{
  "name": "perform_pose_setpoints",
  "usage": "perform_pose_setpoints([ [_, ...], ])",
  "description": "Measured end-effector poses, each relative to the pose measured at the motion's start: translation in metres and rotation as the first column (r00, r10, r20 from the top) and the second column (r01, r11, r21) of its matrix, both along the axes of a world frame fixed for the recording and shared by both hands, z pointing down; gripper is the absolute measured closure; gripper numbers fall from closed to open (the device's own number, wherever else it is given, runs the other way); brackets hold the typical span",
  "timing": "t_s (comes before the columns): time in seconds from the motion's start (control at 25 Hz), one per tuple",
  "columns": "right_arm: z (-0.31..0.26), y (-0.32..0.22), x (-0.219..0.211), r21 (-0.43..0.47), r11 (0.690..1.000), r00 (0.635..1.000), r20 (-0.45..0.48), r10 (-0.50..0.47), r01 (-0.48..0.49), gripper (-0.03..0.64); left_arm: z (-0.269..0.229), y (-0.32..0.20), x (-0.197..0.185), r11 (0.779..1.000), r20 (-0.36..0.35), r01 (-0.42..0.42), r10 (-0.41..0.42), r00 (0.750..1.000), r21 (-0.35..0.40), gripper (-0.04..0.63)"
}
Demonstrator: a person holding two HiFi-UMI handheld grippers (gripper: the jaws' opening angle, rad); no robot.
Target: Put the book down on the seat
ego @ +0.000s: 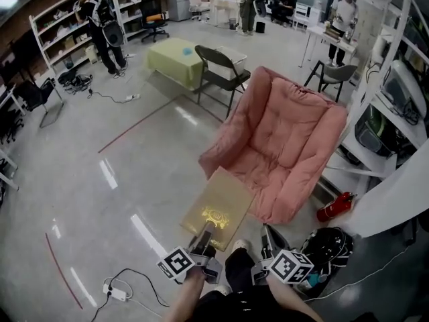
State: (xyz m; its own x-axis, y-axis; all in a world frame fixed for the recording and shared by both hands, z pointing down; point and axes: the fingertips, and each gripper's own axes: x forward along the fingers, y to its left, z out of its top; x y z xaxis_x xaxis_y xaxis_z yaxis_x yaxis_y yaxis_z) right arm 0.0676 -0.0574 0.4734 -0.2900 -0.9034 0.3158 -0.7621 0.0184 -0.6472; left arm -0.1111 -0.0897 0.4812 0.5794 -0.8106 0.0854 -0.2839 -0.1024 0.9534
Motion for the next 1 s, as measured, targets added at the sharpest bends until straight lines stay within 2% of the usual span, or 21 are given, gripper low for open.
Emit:
perform_pose_setpoints([
  [0.52, 0.022, -0.128, 0.044, -0.06, 0.998, 0.999, 0.041, -0.019, 0.022, 0.604, 0.017, -0.133, 0.059, 1.0, 0.034, -0.002, 0.003, 0.999, -0.027, 0.365],
  [0.84, 0.049, -0.196, 0.068, -0.064, 0.995, 0.997, 0.039, -0.069, 0.072, 0.604, 0.051, -0.195, 0.087, 1.0, 0.134, 0.001, 0.003, 0.991, -0.027, 0.365],
  [1.0, 0.064, -0.229, 0.076, -0.064, 0.995, 0.997, 0.021, -0.073, 0.074, 0.604, 0.068, -0.224, 0.097, 1.0, 0.151, 0.006, -0.003, 0.988, -0.015, 0.365],
])
